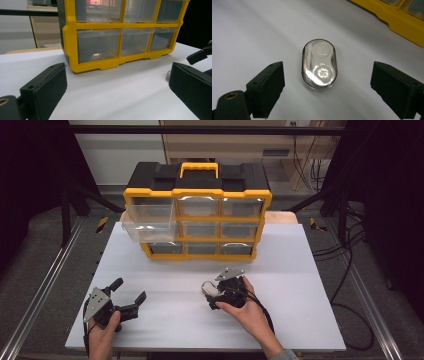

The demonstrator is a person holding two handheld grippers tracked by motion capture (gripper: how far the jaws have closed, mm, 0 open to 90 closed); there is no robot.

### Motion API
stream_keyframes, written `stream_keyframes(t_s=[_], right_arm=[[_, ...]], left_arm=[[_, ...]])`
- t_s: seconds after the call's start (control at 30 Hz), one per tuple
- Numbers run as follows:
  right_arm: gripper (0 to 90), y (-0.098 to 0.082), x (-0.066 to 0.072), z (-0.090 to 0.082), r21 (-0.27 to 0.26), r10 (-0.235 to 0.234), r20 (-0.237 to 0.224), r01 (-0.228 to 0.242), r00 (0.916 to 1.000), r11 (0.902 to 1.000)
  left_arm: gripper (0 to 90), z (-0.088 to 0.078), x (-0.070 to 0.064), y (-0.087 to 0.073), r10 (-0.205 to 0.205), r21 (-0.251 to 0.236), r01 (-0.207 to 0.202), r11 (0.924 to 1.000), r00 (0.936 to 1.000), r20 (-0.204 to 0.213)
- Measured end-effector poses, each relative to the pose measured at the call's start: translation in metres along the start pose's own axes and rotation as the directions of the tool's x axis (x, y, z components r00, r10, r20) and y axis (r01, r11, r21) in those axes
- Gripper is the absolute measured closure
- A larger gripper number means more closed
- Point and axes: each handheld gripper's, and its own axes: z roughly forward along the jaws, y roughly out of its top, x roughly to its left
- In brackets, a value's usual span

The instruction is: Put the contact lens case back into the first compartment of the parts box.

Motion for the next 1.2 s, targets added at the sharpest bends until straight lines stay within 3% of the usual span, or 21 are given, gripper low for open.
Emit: stream_keyframes(t_s=[0.37,0.5,0.73,0.9,1.2], right_arm=[[25.2,0.002,0.000,0.015,0.029,0.031,-0.021,-0.030,0.9993,0.9991],[30.8,0.002,0.000,0.021,0.033,0.028,-0.023,-0.027,0.9993,0.9991],[48.8,0.002,0.003,0.028,0.049,0.005,-0.021,-0.004,0.9998,0.9988],[49.0,0.001,0.005,0.028,0.051,-0.011,-0.010,0.012,0.9999,0.9986],[49.1,0.008,0.009,0.018,-0.042,-0.011,-0.019,0.010,0.9998,0.9991]], left_arm=[[1.1,0.002,-0.001,0.000,0.011,0.007,-0.011,0.9999,0.9999,0.007],[1.2,0.003,-0.001,0.000,0.014,0.010,-0.014,0.9998,0.9999,0.009],[1.1,0.004,-0.003,-0.001,0.011,0.014,-0.012,0.9998,0.9998,0.016],[1.1,0.004,-0.004,0.000,0.014,0.013,-0.014,0.9998,0.9998,0.015],[1.2,-0.003,-0.002,0.002,0.000,-0.019,0.000,0.9998,1.0000,-0.010]])
